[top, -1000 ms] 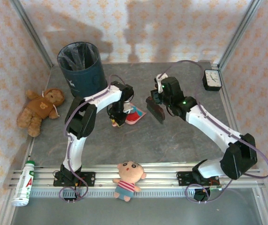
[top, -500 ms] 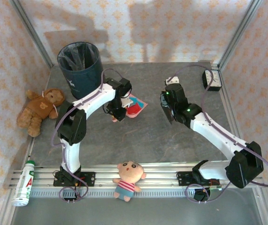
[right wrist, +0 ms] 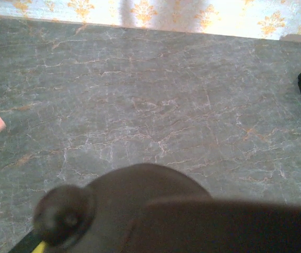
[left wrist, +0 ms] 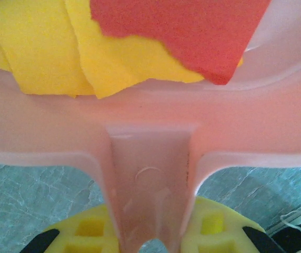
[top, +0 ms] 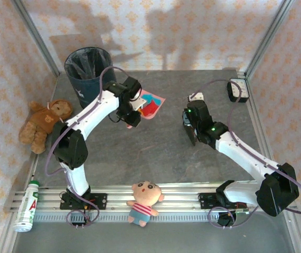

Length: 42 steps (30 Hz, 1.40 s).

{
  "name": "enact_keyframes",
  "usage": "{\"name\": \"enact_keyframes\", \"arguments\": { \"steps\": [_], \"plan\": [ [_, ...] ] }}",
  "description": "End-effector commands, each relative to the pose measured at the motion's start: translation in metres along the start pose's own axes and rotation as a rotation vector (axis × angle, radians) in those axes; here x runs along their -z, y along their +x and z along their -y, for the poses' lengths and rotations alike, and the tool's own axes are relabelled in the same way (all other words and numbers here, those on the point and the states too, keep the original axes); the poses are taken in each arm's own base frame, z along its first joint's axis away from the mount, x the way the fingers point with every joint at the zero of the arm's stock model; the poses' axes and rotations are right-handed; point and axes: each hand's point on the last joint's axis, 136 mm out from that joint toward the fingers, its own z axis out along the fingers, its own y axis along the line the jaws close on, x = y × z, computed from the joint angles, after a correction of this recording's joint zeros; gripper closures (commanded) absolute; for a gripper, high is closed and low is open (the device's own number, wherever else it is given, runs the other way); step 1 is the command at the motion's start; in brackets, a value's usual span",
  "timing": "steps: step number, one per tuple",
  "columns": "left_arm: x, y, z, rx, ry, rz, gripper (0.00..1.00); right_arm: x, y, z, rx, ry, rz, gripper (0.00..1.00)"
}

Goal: Sweep away the paper scraps from the table

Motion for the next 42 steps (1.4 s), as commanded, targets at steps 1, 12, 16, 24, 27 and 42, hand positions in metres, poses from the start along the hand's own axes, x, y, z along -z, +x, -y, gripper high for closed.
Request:
{"name": "enact_keyframes", "arguments": {
  "steps": [1, 12, 16, 24, 27, 42],
  "plan": [
    [0.041, -0.024, 0.008, 0.02, 0.034, 0.148, 1.0, 0.005, -0.013, 0.003, -0.042, 0.001, 0.052, 1.0],
    [0.103, -0.056, -0.006, 0.082, 0.018, 0.314, 1.0, 0.005, -0.013, 0.001, -0.047, -0.01, 0.053, 1.0],
    [0.125, -0.065, -0.017, 0.134, 0.032, 0.38, 1.0, 0.005, -0.012, 0.0, -0.051, -0.014, 0.051, 1.0],
    [0.157, -0.079, -0.046, 0.238, 0.065, 0.477, 1.0, 0.004, -0.009, 0.001, -0.054, -0.011, 0.046, 1.0],
    [0.164, -0.085, -0.059, 0.289, 0.096, 0.509, 1.0, 0.004, -0.009, 0.002, -0.054, -0.009, 0.047, 1.0],
    [0.184, -0.102, -0.121, 0.512, 0.273, 0.634, 1.0, 0.001, -0.004, 0.003, -0.055, -0.004, 0.031, 1.0]
  ]
}}
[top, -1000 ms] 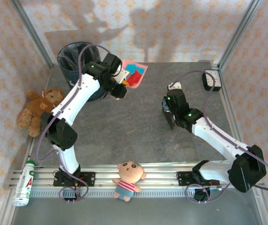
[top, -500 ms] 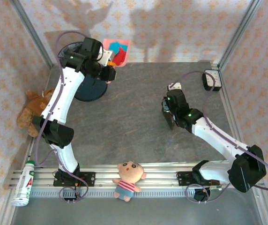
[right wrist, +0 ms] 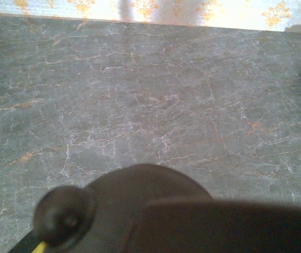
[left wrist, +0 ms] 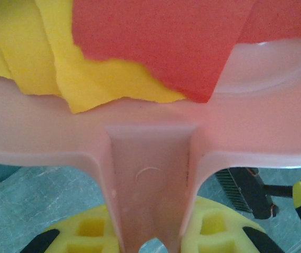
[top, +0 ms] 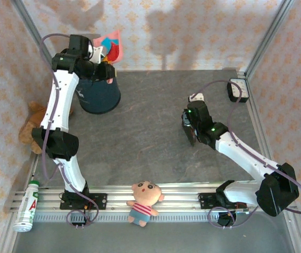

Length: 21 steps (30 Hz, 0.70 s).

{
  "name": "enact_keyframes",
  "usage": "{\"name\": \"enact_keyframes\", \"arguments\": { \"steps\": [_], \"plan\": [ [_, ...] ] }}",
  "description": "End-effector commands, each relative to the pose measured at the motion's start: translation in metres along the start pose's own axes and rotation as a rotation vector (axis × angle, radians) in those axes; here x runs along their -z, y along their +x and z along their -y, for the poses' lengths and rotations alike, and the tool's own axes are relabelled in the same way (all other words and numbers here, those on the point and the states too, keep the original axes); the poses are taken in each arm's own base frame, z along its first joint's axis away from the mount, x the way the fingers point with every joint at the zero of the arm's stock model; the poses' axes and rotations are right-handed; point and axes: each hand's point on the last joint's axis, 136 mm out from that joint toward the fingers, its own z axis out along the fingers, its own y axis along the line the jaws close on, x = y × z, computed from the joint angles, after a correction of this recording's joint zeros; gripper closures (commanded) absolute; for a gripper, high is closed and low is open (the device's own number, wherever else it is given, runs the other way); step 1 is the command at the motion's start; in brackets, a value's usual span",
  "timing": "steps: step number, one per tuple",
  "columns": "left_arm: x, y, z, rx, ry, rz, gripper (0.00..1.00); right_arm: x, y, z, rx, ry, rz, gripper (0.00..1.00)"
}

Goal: Sweep away the paper scraps from the table

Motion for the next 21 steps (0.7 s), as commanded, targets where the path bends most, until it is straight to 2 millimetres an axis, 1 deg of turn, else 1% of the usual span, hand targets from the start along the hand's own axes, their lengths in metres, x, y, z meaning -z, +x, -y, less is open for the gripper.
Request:
{"name": "enact_keyframes", "arguments": {
  "steps": [1, 4, 6, 16, 19, 21],
  "plan": [
    [0.003, -0.018, 0.005, 0.055, 0.088, 0.051, 1.0, 0.003, -0.007, 0.003, -0.034, 0.004, 0.033, 1.0],
    [0.005, -0.025, 0.001, 0.09, 0.111, 0.069, 1.0, 0.001, -0.007, 0.002, -0.034, 0.002, 0.028, 1.0],
    [-0.007, -0.028, -0.008, 0.126, 0.126, 0.055, 1.0, 0.0, -0.005, 0.002, -0.034, 0.004, 0.022, 1.0],
    [-0.013, -0.042, -0.025, 0.254, 0.177, 0.078, 1.0, -0.003, -0.004, 0.001, -0.034, 0.004, 0.013, 1.0],
    [-0.015, -0.045, -0.026, 0.286, 0.207, 0.092, 1.0, -0.002, -0.004, 0.001, -0.034, 0.004, 0.01, 1.0],
    [-0.015, -0.046, -0.024, 0.295, 0.239, 0.094, 1.0, -0.002, -0.004, 0.002, -0.037, 0.004, 0.01, 1.0]
  ]
}}
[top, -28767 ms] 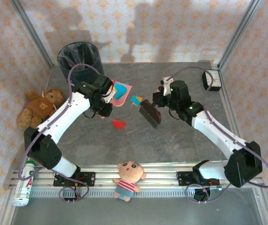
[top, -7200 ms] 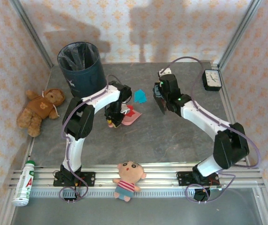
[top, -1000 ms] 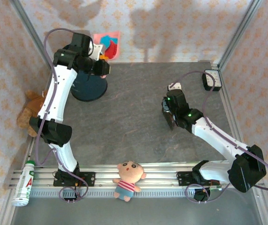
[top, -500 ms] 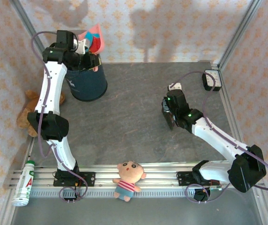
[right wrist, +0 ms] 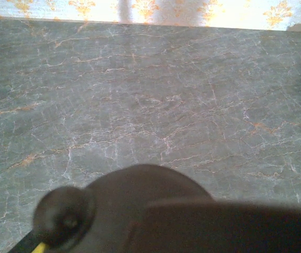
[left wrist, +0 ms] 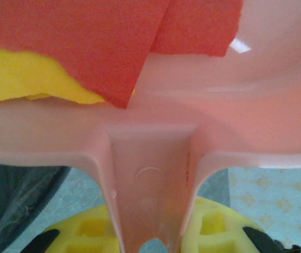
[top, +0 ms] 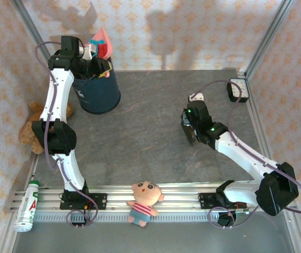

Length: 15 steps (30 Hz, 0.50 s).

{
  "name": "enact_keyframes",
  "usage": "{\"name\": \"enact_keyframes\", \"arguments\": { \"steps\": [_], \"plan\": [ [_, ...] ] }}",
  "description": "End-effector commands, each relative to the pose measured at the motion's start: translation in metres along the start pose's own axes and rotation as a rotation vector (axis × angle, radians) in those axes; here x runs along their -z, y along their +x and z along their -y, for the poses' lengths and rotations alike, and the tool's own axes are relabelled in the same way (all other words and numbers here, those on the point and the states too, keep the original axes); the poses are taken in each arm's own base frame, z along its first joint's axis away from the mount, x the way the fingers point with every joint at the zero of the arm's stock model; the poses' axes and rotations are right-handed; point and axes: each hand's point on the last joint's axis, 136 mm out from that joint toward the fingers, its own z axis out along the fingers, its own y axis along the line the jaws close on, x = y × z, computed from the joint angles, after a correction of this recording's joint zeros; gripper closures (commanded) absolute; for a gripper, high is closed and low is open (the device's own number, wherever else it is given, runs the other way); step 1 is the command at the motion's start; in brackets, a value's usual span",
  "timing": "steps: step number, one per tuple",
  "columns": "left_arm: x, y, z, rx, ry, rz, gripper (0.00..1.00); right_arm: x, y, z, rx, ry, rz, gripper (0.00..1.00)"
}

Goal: Sweep away the paper scraps from the table

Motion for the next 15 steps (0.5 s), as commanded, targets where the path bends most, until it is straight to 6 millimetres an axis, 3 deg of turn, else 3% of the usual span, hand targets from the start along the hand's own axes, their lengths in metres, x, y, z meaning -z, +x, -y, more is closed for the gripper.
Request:
{"name": "enact_keyframes", "arguments": {
  "steps": [1, 8, 10, 15],
  "plan": [
    [0.005, -0.01, 0.016, 0.011, 0.093, 0.032, 1.0, 0.0, -0.004, 0.003, -0.024, 0.008, 0.01, 1.0],
    [0.003, -0.016, 0.013, 0.097, 0.154, 0.052, 1.0, -0.002, -0.004, 0.002, -0.027, 0.007, 0.008, 1.0],
    [0.014, -0.016, 0.021, 0.091, 0.169, 0.078, 1.0, -0.001, -0.004, 0.003, -0.027, 0.009, 0.008, 1.0],
    [0.016, -0.022, 0.027, 0.148, 0.243, 0.113, 1.0, -0.002, -0.003, 0.002, -0.027, 0.007, 0.007, 1.0]
  ]
}}
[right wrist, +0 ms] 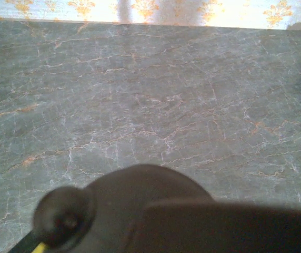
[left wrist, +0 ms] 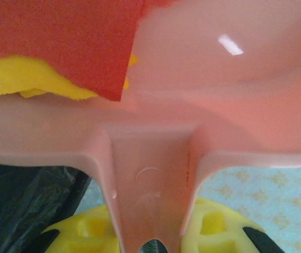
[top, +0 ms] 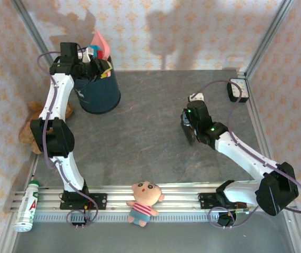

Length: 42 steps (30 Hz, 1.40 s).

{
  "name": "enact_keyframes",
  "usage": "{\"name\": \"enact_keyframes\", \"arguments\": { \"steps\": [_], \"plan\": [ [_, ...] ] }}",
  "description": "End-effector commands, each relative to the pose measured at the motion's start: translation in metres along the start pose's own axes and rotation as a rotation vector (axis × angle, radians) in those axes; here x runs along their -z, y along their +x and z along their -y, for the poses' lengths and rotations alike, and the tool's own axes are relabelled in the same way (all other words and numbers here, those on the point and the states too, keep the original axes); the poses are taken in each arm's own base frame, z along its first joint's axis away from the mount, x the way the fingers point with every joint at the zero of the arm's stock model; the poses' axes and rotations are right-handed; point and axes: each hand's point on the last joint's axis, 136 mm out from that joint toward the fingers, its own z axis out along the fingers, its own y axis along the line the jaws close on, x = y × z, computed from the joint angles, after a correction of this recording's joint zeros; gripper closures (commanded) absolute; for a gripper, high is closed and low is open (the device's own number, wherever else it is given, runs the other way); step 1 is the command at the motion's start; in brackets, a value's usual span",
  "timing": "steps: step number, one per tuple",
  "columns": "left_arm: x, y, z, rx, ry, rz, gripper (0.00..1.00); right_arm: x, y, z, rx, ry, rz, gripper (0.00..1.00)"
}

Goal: Sweep away the paper scraps from the table

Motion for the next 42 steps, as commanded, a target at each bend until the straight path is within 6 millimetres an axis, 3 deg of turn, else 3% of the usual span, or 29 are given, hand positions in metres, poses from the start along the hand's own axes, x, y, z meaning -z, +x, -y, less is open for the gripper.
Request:
{"name": "enact_keyframes", "arguments": {
  "steps": [1, 18, 31, 42],
  "plan": [
    [0.02, -0.011, 0.038, -0.013, 0.132, 0.072, 1.0, -0.002, -0.003, 0.002, -0.019, 0.007, 0.005, 1.0],
    [0.027, -0.019, 0.054, 0.063, 0.245, 0.121, 1.0, -0.004, 0.002, 0.004, -0.018, 0.011, -0.004, 1.0],
    [0.034, -0.028, 0.075, 0.196, 0.443, 0.153, 1.0, -0.003, 0.002, 0.004, -0.023, 0.009, -0.004, 1.0],
    [0.038, -0.029, 0.077, 0.3, 0.547, 0.161, 1.0, -0.003, 0.003, 0.004, -0.022, 0.005, -0.006, 1.0]
  ]
}}
